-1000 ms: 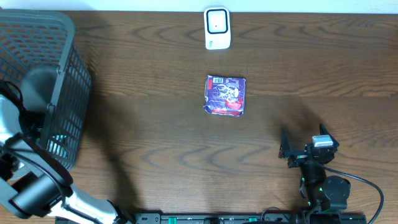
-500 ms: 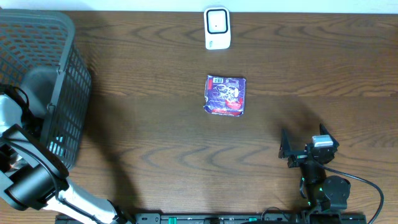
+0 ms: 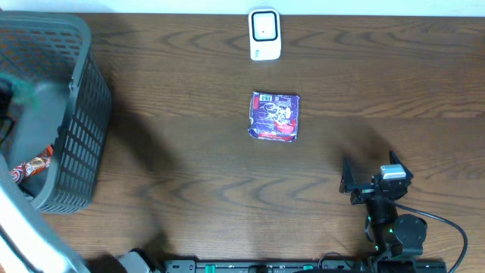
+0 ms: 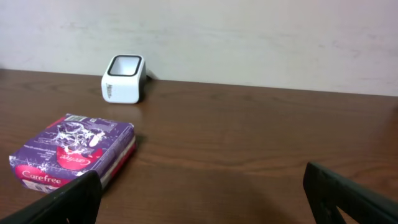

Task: Scan the item barcode
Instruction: 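Reach the left gripper into the basket and grasp the mint-green pack, then place the mint-green pack beside the purple package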

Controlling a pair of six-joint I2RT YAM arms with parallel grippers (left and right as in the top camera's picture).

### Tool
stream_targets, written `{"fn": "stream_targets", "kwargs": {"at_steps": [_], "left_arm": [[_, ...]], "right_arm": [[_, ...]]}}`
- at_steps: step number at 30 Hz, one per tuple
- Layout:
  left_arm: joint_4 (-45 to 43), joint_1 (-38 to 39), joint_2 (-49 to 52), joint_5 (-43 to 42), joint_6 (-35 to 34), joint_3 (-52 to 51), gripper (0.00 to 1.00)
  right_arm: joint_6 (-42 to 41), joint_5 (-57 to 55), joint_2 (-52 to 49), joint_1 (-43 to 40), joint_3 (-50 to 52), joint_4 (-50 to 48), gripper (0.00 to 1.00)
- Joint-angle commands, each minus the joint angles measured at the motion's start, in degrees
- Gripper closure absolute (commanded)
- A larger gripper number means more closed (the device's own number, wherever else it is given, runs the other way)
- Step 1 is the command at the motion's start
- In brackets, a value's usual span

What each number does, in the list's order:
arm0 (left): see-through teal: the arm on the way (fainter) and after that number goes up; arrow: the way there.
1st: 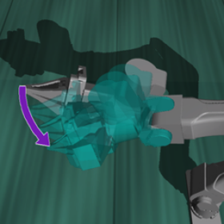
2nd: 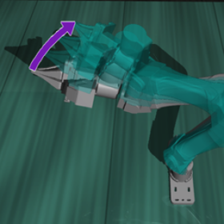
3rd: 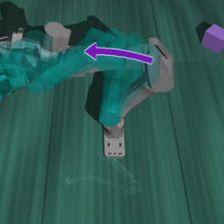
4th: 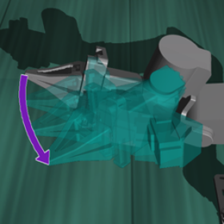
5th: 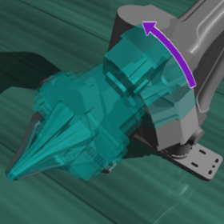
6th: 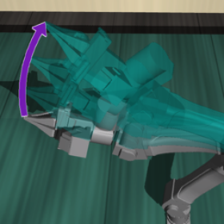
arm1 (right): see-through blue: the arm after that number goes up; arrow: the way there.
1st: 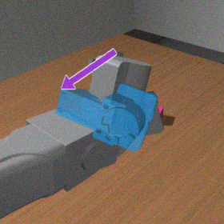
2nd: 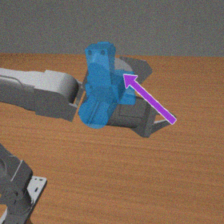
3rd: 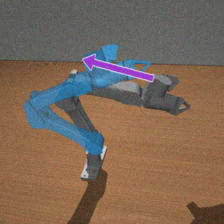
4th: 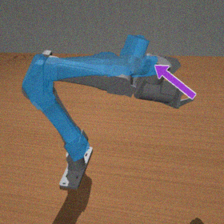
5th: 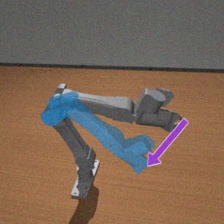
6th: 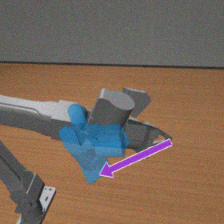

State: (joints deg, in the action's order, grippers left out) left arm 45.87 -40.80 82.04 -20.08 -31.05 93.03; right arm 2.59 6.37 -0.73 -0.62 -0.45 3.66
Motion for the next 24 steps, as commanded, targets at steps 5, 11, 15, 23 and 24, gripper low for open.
{"fn": "stream_targets", "kwargs": {"at_steps": [5,11,15,23,24], "left_arm": [[-1.7,12.6,-12.5,-5.2,6.9,0.3,0.93],[-2.5,35.3,-12.9,-5.0,23.5,-0.4,0.93],[0.2,48.0,-9.2,1.3,26.3,-3.1,0.93],[4.0,60.8,7.7,7.7,26.1,-6.2,0.93],[3.9,61.7,10.4,7.7,26.1,-6.2,0.93]], "right_arm": [[0.7,-0.3,0.2,-0.6,0.1,0.2,0.01],[0.7,-0.3,0.2,-0.6,0.1,0.2,0.01],[0.7,-0.3,0.2,-0.6,0.1,0.2,0.01],[0.7,-0.3,0.2,-0.6,0.1,0.2,0.01],[0.7,-0.3,0.2,-0.6,0.1,0.2,0.01]]}}
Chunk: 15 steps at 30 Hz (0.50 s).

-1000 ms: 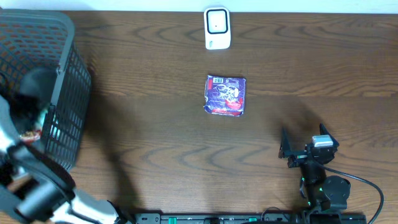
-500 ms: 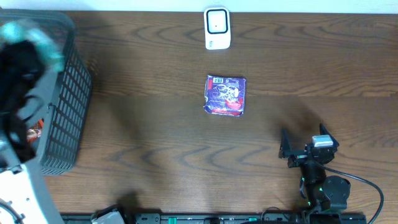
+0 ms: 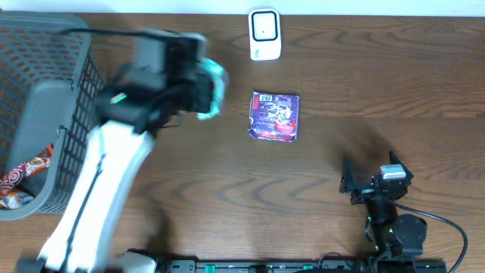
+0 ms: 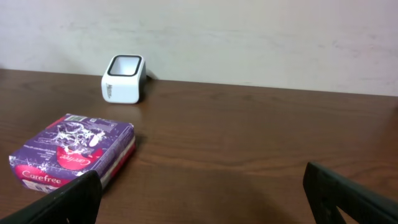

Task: Scan the item barcode
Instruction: 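Place the mint-green pack beside the purple package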

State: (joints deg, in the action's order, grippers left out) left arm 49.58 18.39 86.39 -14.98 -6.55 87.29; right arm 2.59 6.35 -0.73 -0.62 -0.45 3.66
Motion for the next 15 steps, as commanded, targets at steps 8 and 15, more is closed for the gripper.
{"fn": "stream_targets", "kwargs": {"at_steps": [8,15], "left_arm": [[-3.1,4.0,23.2,2.7,1.6,-0.5,0.92],[-4.7,3.5,26.2,3.1,1.6,0.5,0.28]], "right_arm": [[0.7,-0.2,0.2,-0.6,0.1,0.2,0.01],[0.7,-0.2,0.2,-0.6,0.1,0.2,0.01]]}}
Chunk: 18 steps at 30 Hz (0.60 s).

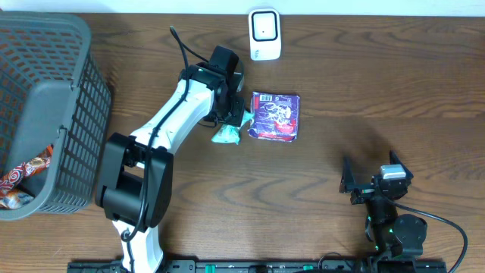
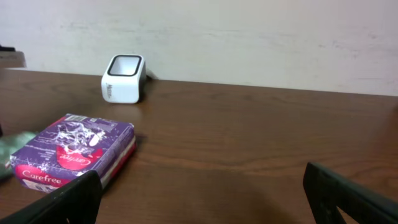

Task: Scan the item barcode
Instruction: 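Place the mint-green pack beside the purple package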

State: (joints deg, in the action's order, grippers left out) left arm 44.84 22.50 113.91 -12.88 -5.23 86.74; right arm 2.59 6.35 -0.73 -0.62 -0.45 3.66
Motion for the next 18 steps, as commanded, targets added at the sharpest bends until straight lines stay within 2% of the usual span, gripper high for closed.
{"fn": "stream_targets", "kwargs": {"at_steps": [1,7,11,13,18], "left_arm": [[0.6,-1.0,-1.9,1.7,0.3,2.1,0.2],[5.0,-6.4,-11.6,6.8,0.3,10.2,0.17],[5.3,-13.6,-20.5,11.6,0.2,11.2,0.16],[5.8,-19.4,-24.7,15.8,-0.7,11.2,0.12],[8.5,-36.5,-29.9,20.0,-7.5,11.2,0.12]], "right_arm": [[0.7,-0.2,0.2,-0.6,0.1,0.2,0.01],[0.7,-0.2,0.2,-0.6,0.1,0.2,0.01],[0.7,-0.2,0.2,-0.6,0.1,0.2,0.01],[0.7,-0.2,0.2,-0.6,0.1,0.2,0.01],[0.7,-0.2,0.2,-0.6,0.1,0.2,0.01]]}}
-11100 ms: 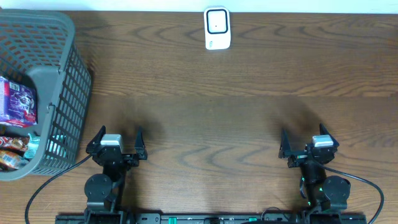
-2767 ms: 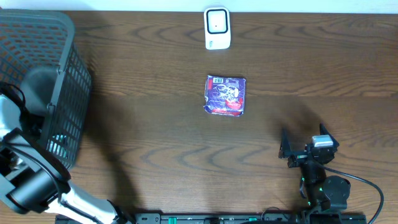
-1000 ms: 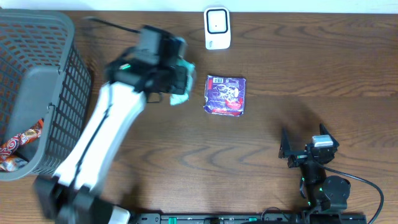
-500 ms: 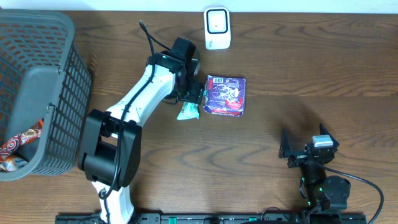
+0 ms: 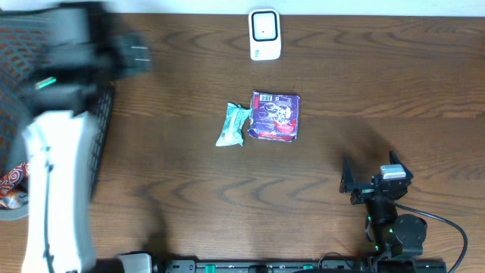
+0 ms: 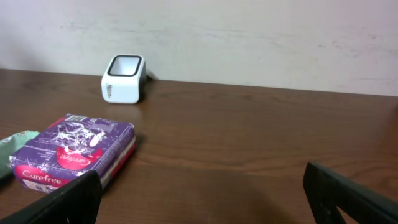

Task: Scan the item barcode
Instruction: 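Place the mint-green pack beside the purple package, then reach into the basket and grasp the red Toblerone-style bar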

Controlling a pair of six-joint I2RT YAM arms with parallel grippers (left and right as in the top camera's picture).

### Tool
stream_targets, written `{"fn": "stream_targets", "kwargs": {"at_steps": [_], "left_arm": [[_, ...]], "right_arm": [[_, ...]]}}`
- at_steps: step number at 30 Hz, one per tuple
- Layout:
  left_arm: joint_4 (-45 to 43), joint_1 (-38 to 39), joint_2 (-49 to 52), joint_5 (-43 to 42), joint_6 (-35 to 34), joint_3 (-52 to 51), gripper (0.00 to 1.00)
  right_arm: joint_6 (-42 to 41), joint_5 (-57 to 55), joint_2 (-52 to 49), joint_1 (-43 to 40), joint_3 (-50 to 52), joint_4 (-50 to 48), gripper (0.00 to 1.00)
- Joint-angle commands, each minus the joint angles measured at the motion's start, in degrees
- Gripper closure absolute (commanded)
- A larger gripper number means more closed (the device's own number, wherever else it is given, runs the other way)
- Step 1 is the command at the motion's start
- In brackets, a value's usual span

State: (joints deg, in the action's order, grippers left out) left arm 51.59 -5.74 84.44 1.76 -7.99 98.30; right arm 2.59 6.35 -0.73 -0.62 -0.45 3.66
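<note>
A green packet [image 5: 233, 125] lies flat on the table, touching the left side of a purple Carefree pack [image 5: 274, 116]. The white scanner [image 5: 264, 34] stands behind them at the far edge. My left gripper [image 5: 130, 54] is a blur at the far left near the basket, and its jaws cannot be made out. Resting at the front right, my right gripper [image 5: 369, 168] is open and holds nothing. In the right wrist view the scanner [image 6: 124, 79], the purple pack [image 6: 74, 152] and an edge of the green packet [image 6: 15, 139] show ahead of the right gripper [image 6: 202, 205].
A grey mesh basket [image 5: 100, 125] stands at the left edge, half hidden by my left arm, with a red-orange packet [image 5: 9, 187] inside. A pale wall rises behind the table's far edge.
My left gripper was down at the green packet beside the purple pack. It is now back at the far left by the basket, and the packet lies alone on the table. The right arm is unmoved.
My left arm was a blur over the basket with something green. Then it was over the table with the green packet in its gripper. Then it had the packet down beside the purple pack. Now the packet lies there, let go.
</note>
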Motion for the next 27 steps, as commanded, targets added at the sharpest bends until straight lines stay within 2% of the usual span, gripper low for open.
{"fn": "stream_targets", "kwargs": {"at_steps": [1,5,9,11,15,21,27], "left_arm": [[2.1,-11.6,-0.6,5.4,-6.4,-0.3,0.11],[2.4,-23.6,0.7,5.4,-12.9,-1.7,0.1],[3.7,-30.0,4.5,5.4,-18.7,-5.4,0.1],[3.5,-31.1,6.8,5.7,-19.1,-7.4,0.1],[3.5,-32.3,12.6,11.0,-25.5,-10.2,0.1],[2.7,-32.3,20.7,16.9,-28.2,-10.5,0.1],[0.1,-32.8,27.0,19.5,-34.7,-10.5,0.1]], "right_arm": [[0.7,-0.2,0.2,-0.6,0.1,0.2,0.01],[0.7,-0.2,0.2,-0.6,0.1,0.2,0.01],[0.7,-0.2,0.2,-0.6,0.1,0.2,0.01],[0.7,-0.2,0.2,-0.6,0.1,0.2,0.01],[0.7,-0.2,0.2,-0.6,0.1,0.2,0.01],[0.7,-0.2,0.2,-0.6,0.1,0.2,0.01],[0.7,-0.2,0.2,-0.6,0.1,0.2,0.01]]}}
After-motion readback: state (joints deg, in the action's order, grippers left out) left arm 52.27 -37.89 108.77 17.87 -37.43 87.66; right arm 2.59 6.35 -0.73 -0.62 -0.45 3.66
